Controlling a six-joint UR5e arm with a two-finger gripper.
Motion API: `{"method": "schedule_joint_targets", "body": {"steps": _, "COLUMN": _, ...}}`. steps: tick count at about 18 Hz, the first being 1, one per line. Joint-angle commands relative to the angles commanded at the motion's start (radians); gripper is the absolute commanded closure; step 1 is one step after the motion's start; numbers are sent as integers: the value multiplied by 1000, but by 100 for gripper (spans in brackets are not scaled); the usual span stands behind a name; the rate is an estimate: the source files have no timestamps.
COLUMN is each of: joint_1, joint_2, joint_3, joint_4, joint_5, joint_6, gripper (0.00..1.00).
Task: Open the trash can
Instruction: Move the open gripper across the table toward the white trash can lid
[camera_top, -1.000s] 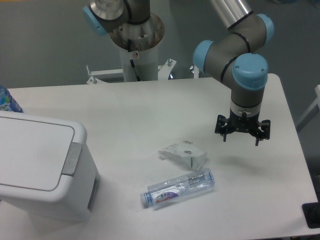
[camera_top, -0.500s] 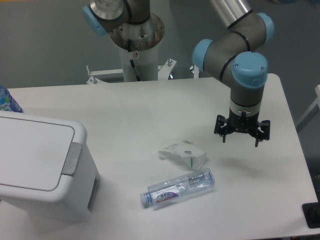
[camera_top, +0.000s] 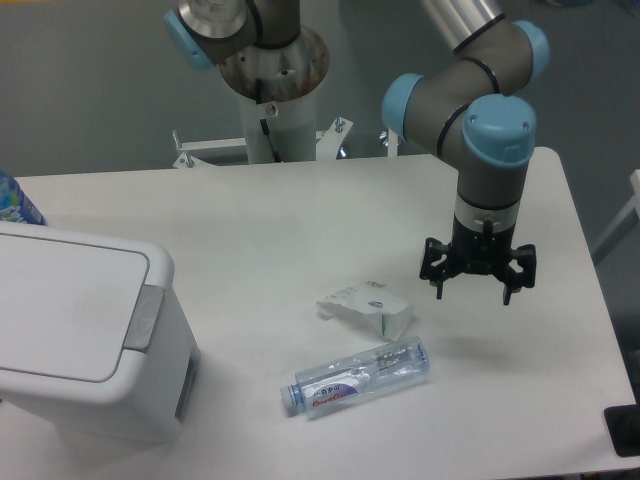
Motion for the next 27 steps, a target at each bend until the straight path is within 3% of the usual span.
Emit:
{"method": "schedule_joint_targets", "body": {"steps": 4, "joint_1": -54, "joint_2": 0, "joint_3": 52, "joint_4": 3, "joint_5": -55, "joint_6": -133, "gripper": 0}}
{"method": "schedule_joint_targets", "body": {"steps": 8, "joint_1": -123, "joint_2": -12, "joint_3": 172, "joint_4": 3, "joint_5": -65, "joint_6": -278, "gripper": 0}}
{"method": "schedule_joint_targets", "body": {"steps": 10, "joint_1": -153, "joint_2": -11, "joint_3": 192, "joint_4": 3, "joint_5": -66, "joint_6": -299, "gripper": 0}}
{"method": "schedule_joint_targets", "body": {"steps": 14, "joint_1": -224, "joint_2": 0, "joint_3": 213, "joint_4": 12, "joint_5": -94, "joint_6": -341, "gripper": 0}}
{"method": "schedule_joint_targets", "body": {"steps": 19, "joint_1": -273, "joint_2": 40, "joint_3": 209, "joint_4": 32, "joint_5": -109, "joint_6": -418, "gripper": 0}}
{"method": "schedule_joint_targets", "body": {"steps": 22, "joint_1": -279, "joint_2": 55, "joint_3": 210, "joint_4": 32, "joint_5": -176, "joint_6": -494, "gripper": 0}}
{"method": "schedule_joint_targets", "body": {"steps": 27, "joint_1": -350, "joint_2": 112, "joint_3": 157, "joint_4": 6, "joint_5": -186, "joint_6": -537, "gripper": 0}}
